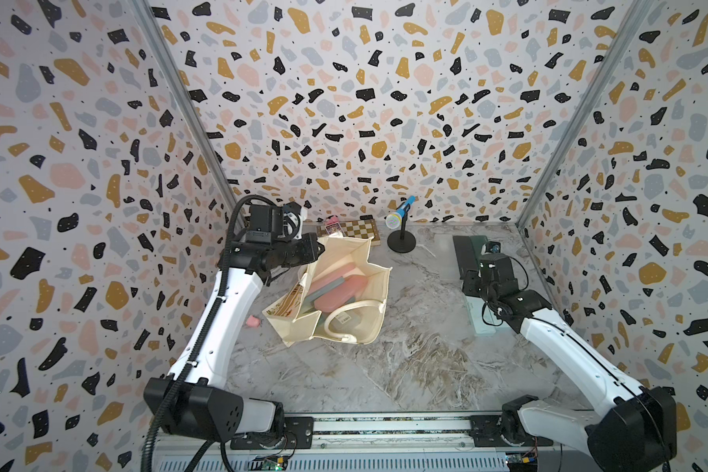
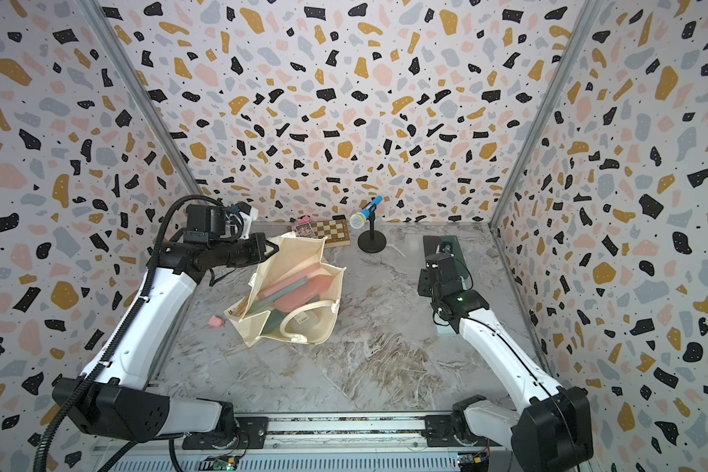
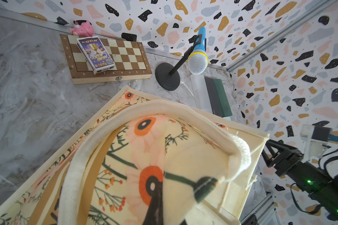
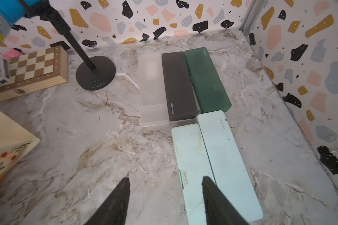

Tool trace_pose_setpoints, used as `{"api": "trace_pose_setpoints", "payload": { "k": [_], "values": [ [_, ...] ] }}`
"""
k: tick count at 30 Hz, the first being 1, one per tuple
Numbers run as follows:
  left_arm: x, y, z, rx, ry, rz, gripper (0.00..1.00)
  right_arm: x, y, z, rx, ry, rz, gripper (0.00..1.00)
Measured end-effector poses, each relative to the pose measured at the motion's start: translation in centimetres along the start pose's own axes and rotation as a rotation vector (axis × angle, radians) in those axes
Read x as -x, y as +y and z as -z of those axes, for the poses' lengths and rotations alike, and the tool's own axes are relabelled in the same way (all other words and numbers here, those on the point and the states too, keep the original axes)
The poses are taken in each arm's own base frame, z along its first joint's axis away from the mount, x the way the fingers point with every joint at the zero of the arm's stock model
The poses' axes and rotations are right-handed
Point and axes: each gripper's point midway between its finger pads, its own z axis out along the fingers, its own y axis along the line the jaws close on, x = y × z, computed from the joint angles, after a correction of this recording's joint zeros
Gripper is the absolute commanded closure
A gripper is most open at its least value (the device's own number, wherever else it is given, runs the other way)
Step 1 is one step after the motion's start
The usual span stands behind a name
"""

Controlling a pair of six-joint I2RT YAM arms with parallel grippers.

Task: Take out the pencil case from the canvas bag
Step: Place the pencil case at the center of the board, then adjust the canvas bag at the center of the board.

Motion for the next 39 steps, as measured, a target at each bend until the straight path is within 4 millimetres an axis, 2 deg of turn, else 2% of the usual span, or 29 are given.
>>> {"api": "trace_pose_setpoints", "payload": {
  "k": [6, 15, 20, 24, 27, 30, 35, 39],
  "values": [
    [-1.2, -3.0, -1.6, 0.002, 0.061, -0.137, 1.00, -1.9, 1.3, 1.5, 0.151, -0.022, -0.009, 0.30],
    [-2.7, -6.2, -5.3, -0.043, 0.171, -0.289, 1.00, -1.2, 5.5, 5.8, 0.420, -0.146, 0.044, 0.12],
    [-4.3, -7.5, -6.5, -0.072, 0.222, -0.347, 1.00, -2.0, 7.6, 7.1, 0.500, -0.156, 0.097, 0.13],
    [-4.9, -7.5, -6.5, -0.046, 0.235, -0.369, 1.00, -2.3, 7.5, 7.6, 0.504, -0.168, 0.098, 0.16],
    [-4.0, -6.5, -5.8, 0.029, 0.202, -0.377, 1.00, -2.0, 7.2, 7.9, 0.495, -0.187, 0.089, 0.18],
    [-1.9, -5.1, -4.5, 0.120, 0.133, -0.376, 1.00, -1.7, 7.1, 8.1, 0.492, -0.197, 0.085, 0.19],
    [2.4, -2.4, -1.3, 0.276, 0.011, -0.339, 1.00, -1.8, 6.9, 8.0, 0.483, -0.194, 0.078, 0.19],
    [5.1, -0.1, 1.6, 0.377, -0.043, -0.291, 1.00, -1.8, 6.9, 8.0, 0.479, -0.194, 0.074, 0.20]
  ]
}}
